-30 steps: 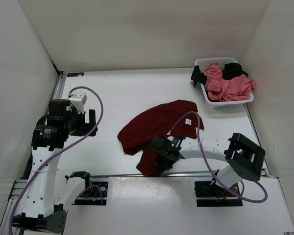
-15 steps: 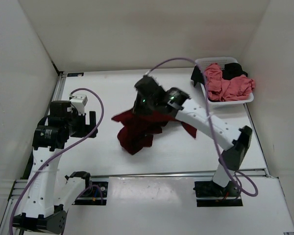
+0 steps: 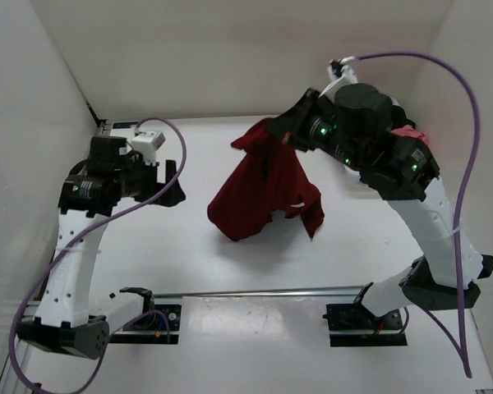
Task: Fold and stack the t-shirts
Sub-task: Flatten out the tshirt
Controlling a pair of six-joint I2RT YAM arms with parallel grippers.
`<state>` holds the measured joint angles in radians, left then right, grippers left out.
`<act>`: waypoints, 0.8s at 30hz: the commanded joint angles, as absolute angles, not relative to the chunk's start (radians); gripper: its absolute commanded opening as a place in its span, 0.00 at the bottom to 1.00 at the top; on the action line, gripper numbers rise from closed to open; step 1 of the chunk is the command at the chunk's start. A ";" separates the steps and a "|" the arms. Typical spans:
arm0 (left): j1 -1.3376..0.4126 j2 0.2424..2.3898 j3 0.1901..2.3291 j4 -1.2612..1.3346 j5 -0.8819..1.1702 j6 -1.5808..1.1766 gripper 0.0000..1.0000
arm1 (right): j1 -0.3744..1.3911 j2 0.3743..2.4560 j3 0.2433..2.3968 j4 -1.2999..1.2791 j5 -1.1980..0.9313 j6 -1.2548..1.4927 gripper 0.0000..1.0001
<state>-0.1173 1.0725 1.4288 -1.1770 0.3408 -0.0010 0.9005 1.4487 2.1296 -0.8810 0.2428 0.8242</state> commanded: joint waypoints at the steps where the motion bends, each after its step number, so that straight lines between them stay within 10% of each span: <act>1: -0.199 1.120 1.457 -1.135 0.434 0.000 1.00 | 0.876 1.495 2.225 -0.715 0.351 0.744 0.00; 8: -0.458 1.265 1.583 -1.109 0.319 0.000 1.00 | 0.876 1.571 2.393 -0.494 0.365 0.657 0.00; 24: -0.808 1.567 1.341 -0.815 0.066 0.000 1.00 | 0.445 1.281 1.602 -0.664 0.198 0.856 0.00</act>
